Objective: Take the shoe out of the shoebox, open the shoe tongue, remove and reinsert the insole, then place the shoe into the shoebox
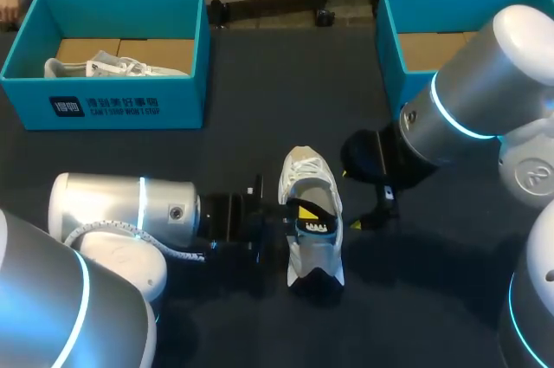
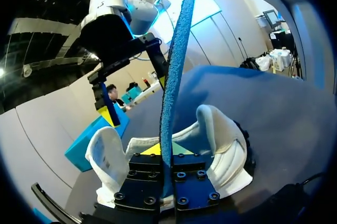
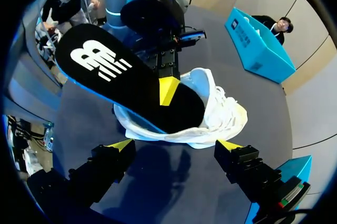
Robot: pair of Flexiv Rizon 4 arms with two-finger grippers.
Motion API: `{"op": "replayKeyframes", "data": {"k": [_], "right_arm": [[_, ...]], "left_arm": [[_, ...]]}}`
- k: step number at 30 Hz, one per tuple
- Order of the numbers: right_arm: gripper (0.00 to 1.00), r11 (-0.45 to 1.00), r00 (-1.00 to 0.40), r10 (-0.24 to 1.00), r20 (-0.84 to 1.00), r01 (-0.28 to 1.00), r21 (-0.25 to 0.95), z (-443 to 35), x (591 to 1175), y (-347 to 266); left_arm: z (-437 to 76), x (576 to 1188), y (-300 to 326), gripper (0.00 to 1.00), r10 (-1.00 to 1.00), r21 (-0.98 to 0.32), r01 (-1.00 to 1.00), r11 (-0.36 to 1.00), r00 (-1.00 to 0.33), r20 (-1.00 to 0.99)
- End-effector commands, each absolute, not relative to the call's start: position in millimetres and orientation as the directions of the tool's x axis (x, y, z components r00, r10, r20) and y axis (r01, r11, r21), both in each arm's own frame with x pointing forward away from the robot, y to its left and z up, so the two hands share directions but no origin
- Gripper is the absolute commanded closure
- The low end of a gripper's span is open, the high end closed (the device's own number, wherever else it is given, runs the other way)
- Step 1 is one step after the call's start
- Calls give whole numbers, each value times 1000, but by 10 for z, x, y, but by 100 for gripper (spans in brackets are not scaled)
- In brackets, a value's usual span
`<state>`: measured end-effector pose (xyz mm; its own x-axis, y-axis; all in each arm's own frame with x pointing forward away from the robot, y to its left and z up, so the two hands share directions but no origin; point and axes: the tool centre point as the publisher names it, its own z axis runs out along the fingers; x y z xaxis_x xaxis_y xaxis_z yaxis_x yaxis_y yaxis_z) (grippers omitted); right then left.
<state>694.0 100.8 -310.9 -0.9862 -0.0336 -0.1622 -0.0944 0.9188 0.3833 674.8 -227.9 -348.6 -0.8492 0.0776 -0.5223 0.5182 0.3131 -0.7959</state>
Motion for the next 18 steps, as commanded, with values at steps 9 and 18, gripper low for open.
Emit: {"op": "replayKeyframes", "data": {"k": [9, 18], "right_arm": [[0, 919, -986, -32, -164, -94, 382, -3109, 6927, 1009], [0, 919, -986, -32, -164, -94, 382, -3109, 6927, 1009]], "left_arm": [[-3456, 6770, -2340, 59, 74, -801, 497, 335, -861, -503], [-3287, 6641, -2261, 80, 62, -817, 496, 294, -863, -501]]}}
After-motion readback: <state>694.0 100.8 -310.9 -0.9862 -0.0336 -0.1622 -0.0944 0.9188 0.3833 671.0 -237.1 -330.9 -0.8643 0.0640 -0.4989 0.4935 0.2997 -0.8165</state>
